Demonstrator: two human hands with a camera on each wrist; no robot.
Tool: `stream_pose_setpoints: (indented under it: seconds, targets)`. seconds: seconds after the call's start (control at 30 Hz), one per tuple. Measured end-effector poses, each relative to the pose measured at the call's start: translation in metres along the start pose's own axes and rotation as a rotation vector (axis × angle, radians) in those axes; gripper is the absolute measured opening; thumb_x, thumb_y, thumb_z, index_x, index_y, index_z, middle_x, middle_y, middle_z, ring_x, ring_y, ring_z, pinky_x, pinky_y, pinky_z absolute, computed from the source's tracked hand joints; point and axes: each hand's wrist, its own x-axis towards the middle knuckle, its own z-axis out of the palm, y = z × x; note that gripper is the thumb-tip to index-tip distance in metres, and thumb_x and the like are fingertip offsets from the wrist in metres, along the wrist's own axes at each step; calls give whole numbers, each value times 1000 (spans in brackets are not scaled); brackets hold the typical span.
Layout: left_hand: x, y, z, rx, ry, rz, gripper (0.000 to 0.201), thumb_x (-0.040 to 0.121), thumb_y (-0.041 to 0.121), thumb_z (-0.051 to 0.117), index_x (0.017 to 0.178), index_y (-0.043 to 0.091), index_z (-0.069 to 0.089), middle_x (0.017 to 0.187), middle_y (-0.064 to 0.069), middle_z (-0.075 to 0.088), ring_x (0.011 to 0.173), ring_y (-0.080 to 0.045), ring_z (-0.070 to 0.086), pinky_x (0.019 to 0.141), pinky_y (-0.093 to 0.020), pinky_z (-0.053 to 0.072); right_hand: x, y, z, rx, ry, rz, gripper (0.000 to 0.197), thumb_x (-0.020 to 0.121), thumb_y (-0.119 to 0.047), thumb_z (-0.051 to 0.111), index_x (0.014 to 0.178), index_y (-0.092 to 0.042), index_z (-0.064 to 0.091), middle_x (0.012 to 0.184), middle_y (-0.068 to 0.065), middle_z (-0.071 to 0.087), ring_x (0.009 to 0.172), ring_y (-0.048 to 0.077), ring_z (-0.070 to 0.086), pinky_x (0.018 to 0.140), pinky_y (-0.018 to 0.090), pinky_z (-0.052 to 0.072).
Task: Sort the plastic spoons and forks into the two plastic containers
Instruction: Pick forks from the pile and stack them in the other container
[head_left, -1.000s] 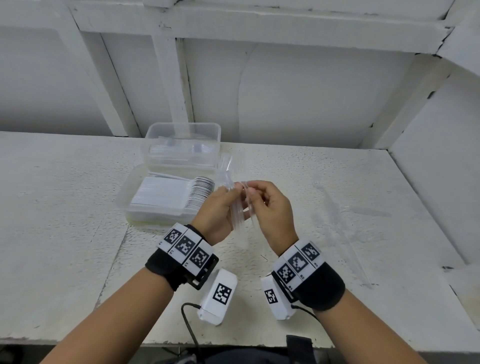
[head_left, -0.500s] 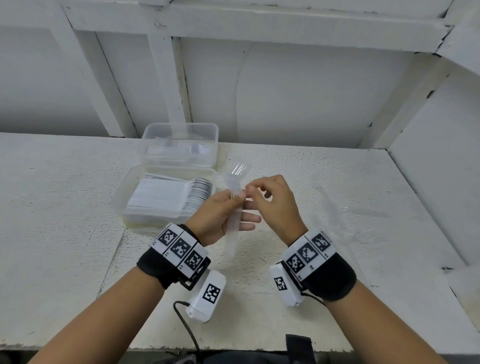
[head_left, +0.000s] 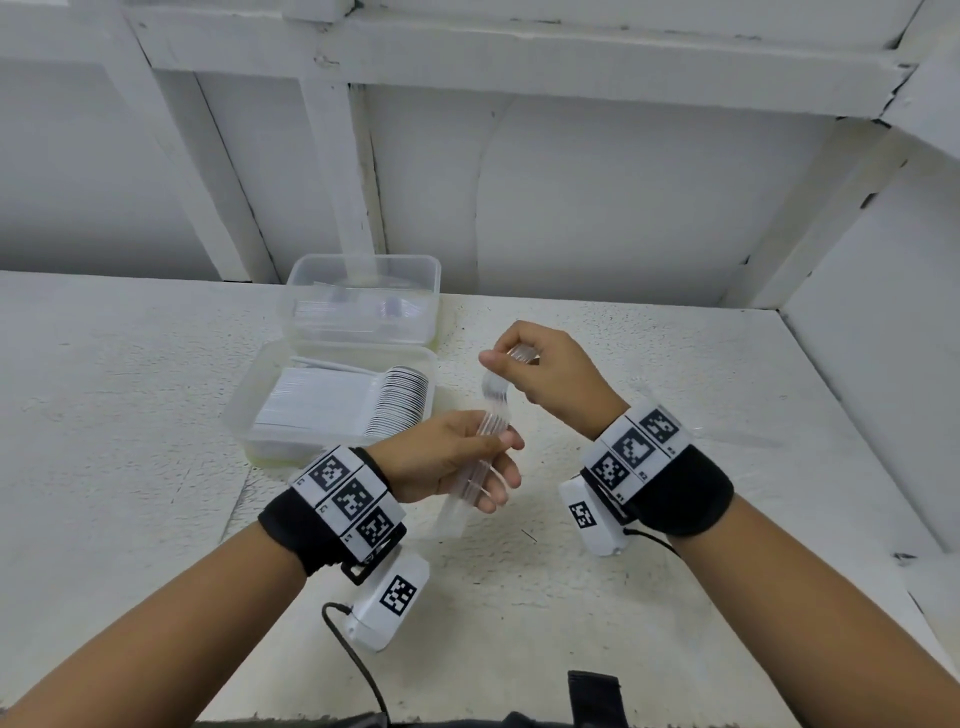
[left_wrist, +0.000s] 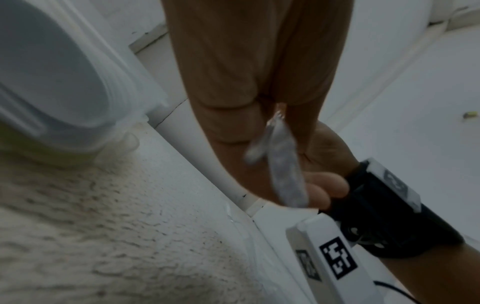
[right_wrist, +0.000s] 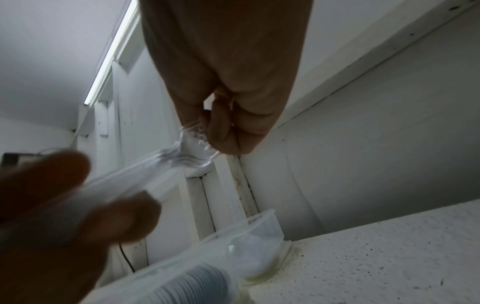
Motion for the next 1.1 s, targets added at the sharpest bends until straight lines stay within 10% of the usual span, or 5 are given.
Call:
stream_pose_setpoints:
  seconds: [0.2,0.4,0.6,0.83,1.1]
  targets:
    - [-12,9,-26,170,-33,-34,19,95,24,49,93,6,50,64,-5,62,44,-12,54,45,-21,44,8,-7,-10,-9,20,-19,15,89,-33,61,79,-23,56,67,-8,56,54,9,49,55,21,40]
    - [-27,33,-60,342,-56,-97,53,69,52,72,94,9,55,59,3,54,41,-6,42,41,-16,37,26,-13,-29,-490,-225,-441,38,81,-52,58,103,-21,63,103,-10,62,94,9,54,86,17,40]
    - [-34,65,-92,565,-24,-233,10,94,21,55,92,12,58,54,5,46,39,-7,30,38,-16,25,42,-19,-11,-712,-365,-849,43,86,-36,44,119,-13,61,99,10,63,70,23,63,52,27,49]
    - [-40,87,-125,546,-56,-249,33,79,36,70,101,14,62,66,-5,67,33,-10,48,35,-14,34,71,-22,7,-706,-422,-789,43,93,-32,38,129,-11,49,110,12,57,57,32,58,48,33,50]
    - [-32,100,-164,631,14,-244,74,50,66,76,99,13,62,66,-4,69,33,-10,49,35,-15,33,118,-19,26,-651,-473,-717,47,93,-34,31,125,-7,52,113,11,59,79,34,63,66,38,54]
